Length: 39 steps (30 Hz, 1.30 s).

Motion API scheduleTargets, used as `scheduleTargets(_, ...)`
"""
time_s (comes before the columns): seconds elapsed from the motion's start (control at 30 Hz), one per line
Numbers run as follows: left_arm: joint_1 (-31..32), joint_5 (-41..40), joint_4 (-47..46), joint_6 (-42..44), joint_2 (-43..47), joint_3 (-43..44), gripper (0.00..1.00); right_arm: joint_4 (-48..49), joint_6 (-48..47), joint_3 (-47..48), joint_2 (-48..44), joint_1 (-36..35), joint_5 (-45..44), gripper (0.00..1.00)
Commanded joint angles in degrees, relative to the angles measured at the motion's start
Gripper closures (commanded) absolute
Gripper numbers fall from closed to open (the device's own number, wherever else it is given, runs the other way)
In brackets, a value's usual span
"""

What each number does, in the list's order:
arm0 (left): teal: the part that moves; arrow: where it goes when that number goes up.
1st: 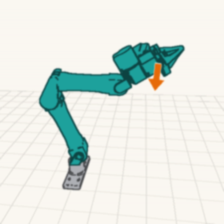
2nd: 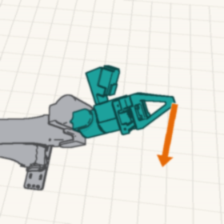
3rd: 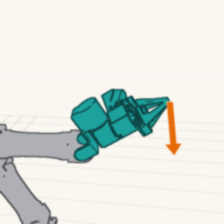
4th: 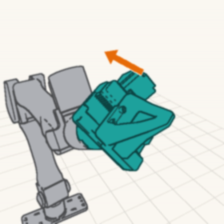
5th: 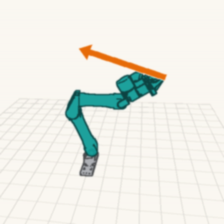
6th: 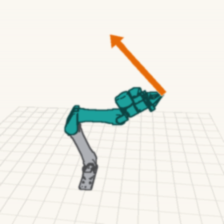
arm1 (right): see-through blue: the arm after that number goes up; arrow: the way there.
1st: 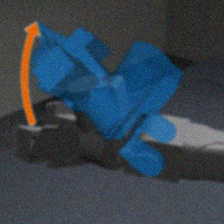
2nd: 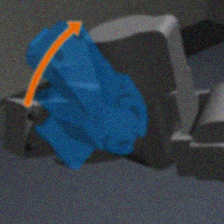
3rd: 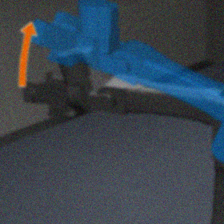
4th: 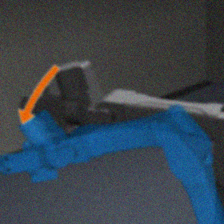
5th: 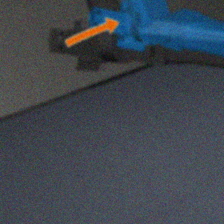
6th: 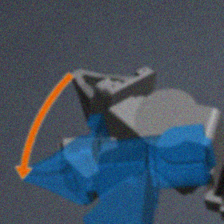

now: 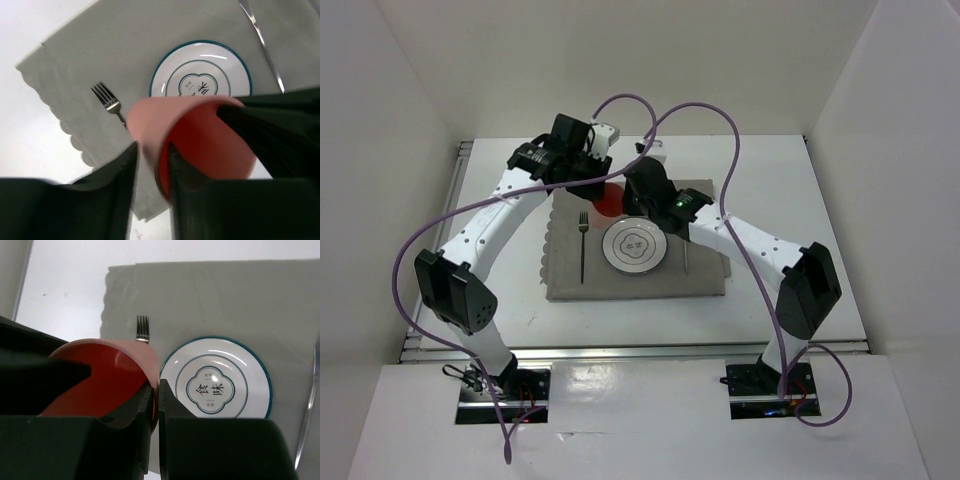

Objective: Set the dinner table for one person

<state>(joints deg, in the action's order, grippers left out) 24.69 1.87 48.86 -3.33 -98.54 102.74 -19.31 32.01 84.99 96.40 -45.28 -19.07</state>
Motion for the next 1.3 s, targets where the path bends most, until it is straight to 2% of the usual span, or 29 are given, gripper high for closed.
scheduleTargets(0.0,-0.61,4.11,-0.52,0.52,3.36,0.53,0.52,-3.01,-1.16,4.03,0.98,0.63,-3.43,1.0)
scheduleTargets(0.03,-0.61,4.11,-0.52,-0.09,3.36,1.14,0.38,-4.06,-1.16,4.04,1.5,1.59,-3.43,1.0)
scheduleTargets(0.13,-2.09,3.06,-0.52,-0.8,2.74,2.37,0.23,-4.07,-1.16,4.57,2.04,4.22,-2.9,1.0)
scheduleTargets(0.27,-6.74,3.67,-0.52,-2.47,2.74,2.38,0.22,-3.45,-3.7,4.57,3.44,8.96,-2.38,1.0)
scheduleTargets(0.37,-11.04,4.2,-0.52,-2.47,3.97,2.91,0.22,-5.12,-6.07,7.9,5.54,12.48,-2.98,1.0)
scheduleTargets(0.6,-19.92,4.72,-2.36,-1.85,9.42,-4.72,0.22,-10.02,-12.13,16.51,14.93,23.73,2.55,1.0)
scheduleTargets(0.73,-23.19,6.13,-2.37,-0.8,11.26,-9.03,0.22,-15.74,-13.38,24.42,19.61,24.97,3.59,1.0)
scheduleTargets(1.0,-26.88,9.82,-1.76,-0.8,10.74,-10.89,0.23,-17.94,-13.38,25.13,22.42,25.5,5.62,1.0)
scheduleTargets(1.1,-26.88,9.82,-1.75,-0.8,10.74,-10.89,0.23,-19.36,-13.38,24.01,21.64,25.5,7.02,1.0)
scheduleTargets(1.27,-27.41,9.29,-1.75,-0.27,10.74,-10.89,0.23,-14.35,-12.85,18.28,19.35,25.5,7.64,1.0)
